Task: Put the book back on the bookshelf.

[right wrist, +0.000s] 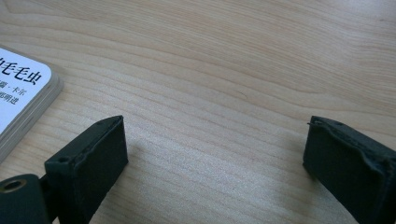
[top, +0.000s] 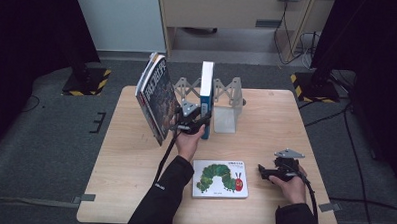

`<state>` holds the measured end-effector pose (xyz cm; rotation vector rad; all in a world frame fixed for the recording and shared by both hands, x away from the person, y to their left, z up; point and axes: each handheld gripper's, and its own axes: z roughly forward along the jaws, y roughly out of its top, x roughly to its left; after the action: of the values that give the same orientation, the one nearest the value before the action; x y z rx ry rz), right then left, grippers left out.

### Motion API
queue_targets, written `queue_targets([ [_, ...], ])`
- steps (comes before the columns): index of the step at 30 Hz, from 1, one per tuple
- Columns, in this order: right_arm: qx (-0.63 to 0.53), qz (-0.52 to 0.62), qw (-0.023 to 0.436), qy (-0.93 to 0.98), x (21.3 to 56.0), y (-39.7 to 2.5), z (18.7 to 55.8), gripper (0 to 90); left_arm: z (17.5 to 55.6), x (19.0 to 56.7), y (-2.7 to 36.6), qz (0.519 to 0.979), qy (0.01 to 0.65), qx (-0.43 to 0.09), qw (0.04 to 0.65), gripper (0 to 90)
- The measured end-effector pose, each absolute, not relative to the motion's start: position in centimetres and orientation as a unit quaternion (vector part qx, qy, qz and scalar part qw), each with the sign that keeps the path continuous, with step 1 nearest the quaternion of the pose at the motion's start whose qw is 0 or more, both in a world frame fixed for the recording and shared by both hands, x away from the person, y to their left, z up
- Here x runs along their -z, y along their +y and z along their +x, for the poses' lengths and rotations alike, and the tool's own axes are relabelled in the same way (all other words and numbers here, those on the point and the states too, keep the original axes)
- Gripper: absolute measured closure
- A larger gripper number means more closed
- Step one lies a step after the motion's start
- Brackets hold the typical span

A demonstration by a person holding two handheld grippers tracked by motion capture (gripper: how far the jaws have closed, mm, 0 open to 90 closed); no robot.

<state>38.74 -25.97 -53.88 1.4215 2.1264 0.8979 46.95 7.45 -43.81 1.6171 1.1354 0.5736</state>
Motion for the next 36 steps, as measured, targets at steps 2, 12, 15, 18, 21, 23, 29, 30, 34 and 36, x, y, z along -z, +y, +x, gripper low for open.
queue_targets([
  [2, -0.324, 0.512, 0.214, 0.766, 53.9, -26.0, 38.7, 6.5, 47.1, 43.7, 7.3, 0.675, 0.473, -0.234, 0.516, 53.8],
  [12, -0.323, 0.512, 0.214, 0.766, 53.9, -26.0, 38.7, 6.5, 47.1, 43.8, 7.0, 0.677, 0.465, -0.230, 0.521, 53.3],
  [15, -0.324, 0.512, 0.214, 0.766, 53.9, -26.0, 38.7, 6.5, 47.1, 44.1, 7.2, 0.675, 0.461, -0.229, 0.529, 52.9],
  [18, -0.324, 0.512, 0.215, 0.766, 53.9, -26.0, 38.7, 6.5, 47.0, 44.2, 7.5, 0.675, 0.460, -0.224, 0.532, 53.0],
  [21, -0.324, 0.512, 0.214, 0.766, 53.9, -26.0, 38.7, 6.5, 46.9, 44.1, 7.8, 0.680, 0.454, -0.219, 0.533, 53.1],
  [23, -0.324, 0.512, 0.214, 0.766, 53.9, -26.0, 38.7, 6.5, 46.8, 44.1, 7.9, 0.683, 0.451, -0.218, 0.532, 52.9],
  [29, -0.323, 0.512, 0.214, 0.766, 53.9, -26.0, 38.7, 6.5, 46.2, 43.8, 8.7, 0.691, 0.444, -0.220, 0.526, 50.3],
  [30, -0.323, 0.512, 0.214, 0.766, 53.9, -26.0, 38.7, 6.5, 46.0, 43.7, 8.9, 0.693, 0.443, -0.220, 0.525, 49.7],
  [34, -0.324, 0.512, 0.213, 0.767, 53.9, -26.0, 38.8, 6.3, 45.5, 43.5, 9.6, 0.699, 0.439, -0.214, 0.521, 47.3],
  [36, -0.323, 0.512, 0.213, 0.766, 53.9, -26.0, 38.8, 6.2, 45.2, 43.3, 10.0, 0.700, 0.436, -0.210, 0.525, 46.8],
])
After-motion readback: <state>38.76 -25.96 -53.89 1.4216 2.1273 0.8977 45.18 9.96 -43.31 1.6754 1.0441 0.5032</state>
